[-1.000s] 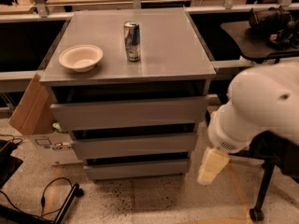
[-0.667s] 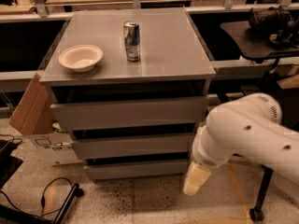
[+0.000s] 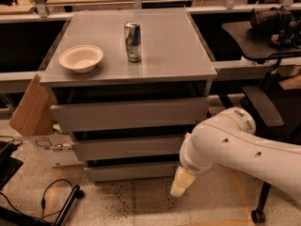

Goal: Open middle drawer

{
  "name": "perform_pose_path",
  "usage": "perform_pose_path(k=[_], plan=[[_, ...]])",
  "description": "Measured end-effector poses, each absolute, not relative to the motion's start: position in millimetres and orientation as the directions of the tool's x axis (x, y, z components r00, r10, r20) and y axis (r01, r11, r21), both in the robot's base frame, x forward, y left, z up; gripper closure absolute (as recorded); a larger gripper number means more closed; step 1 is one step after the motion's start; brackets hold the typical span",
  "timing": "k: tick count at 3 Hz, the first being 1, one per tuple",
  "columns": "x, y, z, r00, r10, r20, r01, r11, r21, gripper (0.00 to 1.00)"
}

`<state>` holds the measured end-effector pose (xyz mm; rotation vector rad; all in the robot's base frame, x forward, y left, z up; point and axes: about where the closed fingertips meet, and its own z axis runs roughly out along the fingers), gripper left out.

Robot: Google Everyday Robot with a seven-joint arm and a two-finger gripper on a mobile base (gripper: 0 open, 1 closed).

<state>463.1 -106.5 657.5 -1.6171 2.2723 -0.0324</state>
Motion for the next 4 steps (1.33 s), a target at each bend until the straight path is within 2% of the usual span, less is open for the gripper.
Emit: perform_pose_path(k=[2,4], plan=[[523,-88,589,-0.264,-0.926,-0.269,-0.920,0.326,-0.219,0.00],[571,-73,521,-0.180,-0.962,-0.203,-0.942,0.228,-0.247,0.00]])
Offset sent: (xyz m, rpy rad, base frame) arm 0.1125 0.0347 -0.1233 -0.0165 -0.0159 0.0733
